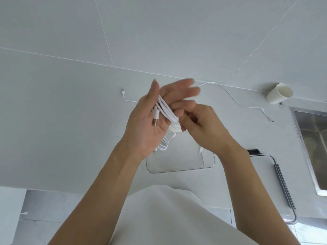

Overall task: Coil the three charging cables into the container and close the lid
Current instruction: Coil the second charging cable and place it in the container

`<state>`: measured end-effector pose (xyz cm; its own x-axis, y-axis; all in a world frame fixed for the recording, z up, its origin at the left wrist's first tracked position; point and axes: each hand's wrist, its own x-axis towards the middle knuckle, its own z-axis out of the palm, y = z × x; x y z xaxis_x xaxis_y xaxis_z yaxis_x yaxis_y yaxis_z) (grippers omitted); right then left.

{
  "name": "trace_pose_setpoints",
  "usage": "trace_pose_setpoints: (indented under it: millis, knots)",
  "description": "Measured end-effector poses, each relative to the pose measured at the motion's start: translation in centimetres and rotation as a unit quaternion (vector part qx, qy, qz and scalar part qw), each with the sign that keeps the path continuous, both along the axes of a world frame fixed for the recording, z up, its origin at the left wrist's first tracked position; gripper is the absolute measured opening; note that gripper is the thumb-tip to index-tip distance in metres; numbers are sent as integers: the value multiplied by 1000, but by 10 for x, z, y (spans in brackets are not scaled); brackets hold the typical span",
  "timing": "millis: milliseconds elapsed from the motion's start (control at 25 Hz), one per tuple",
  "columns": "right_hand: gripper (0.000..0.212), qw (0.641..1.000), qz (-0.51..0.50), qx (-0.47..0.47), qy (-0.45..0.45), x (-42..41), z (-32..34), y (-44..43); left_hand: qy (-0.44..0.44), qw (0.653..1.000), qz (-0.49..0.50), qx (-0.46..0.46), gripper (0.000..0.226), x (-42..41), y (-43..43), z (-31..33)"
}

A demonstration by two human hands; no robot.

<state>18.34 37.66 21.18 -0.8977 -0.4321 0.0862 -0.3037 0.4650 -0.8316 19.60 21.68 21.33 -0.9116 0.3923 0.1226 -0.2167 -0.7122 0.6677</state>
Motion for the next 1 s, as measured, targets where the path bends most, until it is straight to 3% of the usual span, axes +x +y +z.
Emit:
trace_pose_setpoints:
  millis: [200,600,1000]
  knots:
    - [20,999,-8,41,10,1,-3,-4,-19,994,96,-40,53,-4,1,1]
    - [19,997,-40,58,-15,-1,8,13,16,987,124,-103,52,-25,15,8]
    - [25,997,-34,27,67,-14,67,22,120,907,156,-372,46,-68,19,49]
